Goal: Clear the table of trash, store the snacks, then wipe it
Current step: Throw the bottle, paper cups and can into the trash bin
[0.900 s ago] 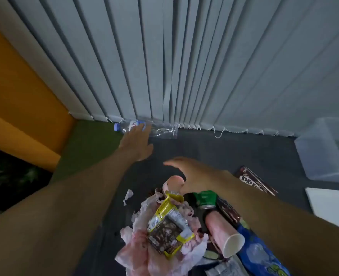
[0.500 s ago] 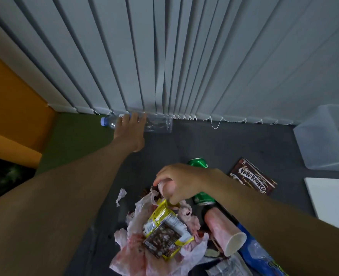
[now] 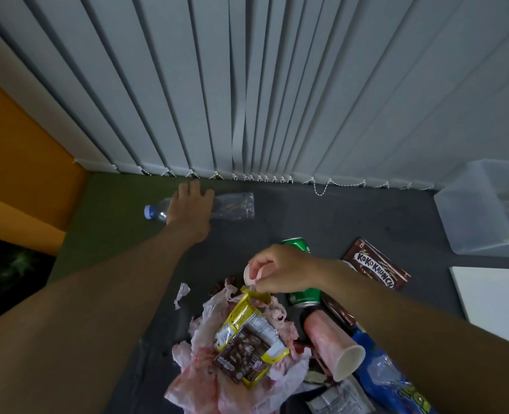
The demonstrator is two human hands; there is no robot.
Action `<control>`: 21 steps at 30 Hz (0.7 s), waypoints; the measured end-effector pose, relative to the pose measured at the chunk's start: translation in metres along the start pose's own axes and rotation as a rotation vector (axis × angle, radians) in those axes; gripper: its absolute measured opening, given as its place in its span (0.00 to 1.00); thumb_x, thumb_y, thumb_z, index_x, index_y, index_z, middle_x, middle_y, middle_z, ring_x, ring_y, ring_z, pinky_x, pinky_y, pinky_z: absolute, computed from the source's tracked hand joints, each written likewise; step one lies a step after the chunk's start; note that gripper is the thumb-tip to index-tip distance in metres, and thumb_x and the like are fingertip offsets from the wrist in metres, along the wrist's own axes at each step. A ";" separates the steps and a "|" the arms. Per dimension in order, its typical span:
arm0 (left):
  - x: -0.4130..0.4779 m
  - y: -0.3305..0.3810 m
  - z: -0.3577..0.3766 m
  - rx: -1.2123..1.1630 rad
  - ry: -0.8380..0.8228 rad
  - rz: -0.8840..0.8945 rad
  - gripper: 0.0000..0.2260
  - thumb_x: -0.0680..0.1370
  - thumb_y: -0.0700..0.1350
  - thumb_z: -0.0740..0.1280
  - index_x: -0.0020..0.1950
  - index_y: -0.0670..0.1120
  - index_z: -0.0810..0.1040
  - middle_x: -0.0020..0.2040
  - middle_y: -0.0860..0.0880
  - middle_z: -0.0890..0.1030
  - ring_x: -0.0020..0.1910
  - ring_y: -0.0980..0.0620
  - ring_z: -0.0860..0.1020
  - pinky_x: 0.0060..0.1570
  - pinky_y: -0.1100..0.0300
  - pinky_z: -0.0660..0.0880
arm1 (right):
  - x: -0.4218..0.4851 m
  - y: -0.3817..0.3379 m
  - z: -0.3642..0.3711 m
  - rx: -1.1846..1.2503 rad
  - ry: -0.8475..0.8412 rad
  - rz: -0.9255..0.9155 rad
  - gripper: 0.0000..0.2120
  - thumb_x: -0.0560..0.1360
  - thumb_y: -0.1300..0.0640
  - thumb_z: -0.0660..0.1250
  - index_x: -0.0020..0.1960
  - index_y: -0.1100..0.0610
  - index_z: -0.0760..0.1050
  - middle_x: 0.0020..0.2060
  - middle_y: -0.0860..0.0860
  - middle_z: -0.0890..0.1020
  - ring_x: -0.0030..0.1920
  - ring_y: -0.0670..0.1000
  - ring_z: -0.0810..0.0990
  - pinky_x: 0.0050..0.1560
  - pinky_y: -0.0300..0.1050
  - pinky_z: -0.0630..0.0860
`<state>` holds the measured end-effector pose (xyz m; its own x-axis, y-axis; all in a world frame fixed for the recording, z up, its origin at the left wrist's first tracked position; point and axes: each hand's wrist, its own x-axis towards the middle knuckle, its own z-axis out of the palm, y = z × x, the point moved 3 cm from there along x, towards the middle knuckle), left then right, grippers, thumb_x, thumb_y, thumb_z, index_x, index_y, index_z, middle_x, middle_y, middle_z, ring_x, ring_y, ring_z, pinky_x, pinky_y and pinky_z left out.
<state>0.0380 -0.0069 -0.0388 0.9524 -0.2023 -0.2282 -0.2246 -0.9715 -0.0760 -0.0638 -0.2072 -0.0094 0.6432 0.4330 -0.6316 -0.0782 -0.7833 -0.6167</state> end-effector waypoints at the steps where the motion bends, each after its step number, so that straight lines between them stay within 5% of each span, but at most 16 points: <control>1: -0.006 -0.001 0.000 -0.039 -0.012 -0.026 0.25 0.73 0.44 0.71 0.68 0.45 0.67 0.64 0.40 0.66 0.62 0.39 0.68 0.61 0.48 0.70 | 0.000 0.002 0.000 0.012 0.017 0.011 0.06 0.67 0.48 0.71 0.44 0.43 0.81 0.50 0.41 0.83 0.51 0.41 0.80 0.57 0.46 0.79; 5: -0.029 -0.004 -0.005 -0.230 0.002 -0.093 0.22 0.77 0.48 0.69 0.67 0.45 0.67 0.62 0.40 0.65 0.56 0.39 0.74 0.52 0.47 0.77 | -0.008 0.003 -0.007 0.017 0.128 0.031 0.08 0.67 0.50 0.72 0.46 0.46 0.79 0.50 0.41 0.82 0.49 0.44 0.79 0.52 0.43 0.78; 9: -0.052 -0.009 -0.019 -0.227 0.032 -0.089 0.22 0.77 0.53 0.68 0.68 0.47 0.67 0.62 0.42 0.70 0.59 0.41 0.74 0.56 0.48 0.75 | -0.017 -0.006 -0.019 -0.036 0.271 -0.028 0.11 0.68 0.56 0.73 0.48 0.47 0.76 0.50 0.45 0.78 0.44 0.42 0.75 0.40 0.37 0.68; 15: -0.101 -0.015 -0.040 -0.325 0.002 -0.209 0.28 0.78 0.58 0.64 0.75 0.50 0.62 0.67 0.41 0.72 0.66 0.40 0.71 0.64 0.46 0.72 | -0.028 -0.033 -0.032 -0.047 0.448 -0.039 0.23 0.62 0.51 0.66 0.57 0.53 0.78 0.53 0.50 0.78 0.54 0.52 0.76 0.49 0.41 0.69; 21: -0.161 -0.022 -0.056 -0.473 0.008 -0.317 0.29 0.76 0.59 0.66 0.74 0.52 0.63 0.63 0.44 0.73 0.63 0.43 0.72 0.61 0.44 0.74 | -0.045 -0.056 -0.037 -0.185 0.503 -0.125 0.19 0.68 0.53 0.71 0.59 0.46 0.77 0.52 0.48 0.72 0.54 0.54 0.75 0.51 0.42 0.67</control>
<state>-0.0991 0.0402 0.0542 0.9601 0.1095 -0.2573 0.1880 -0.9339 0.3040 -0.0597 -0.1989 0.0710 0.9273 0.2965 -0.2283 0.1280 -0.8246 -0.5510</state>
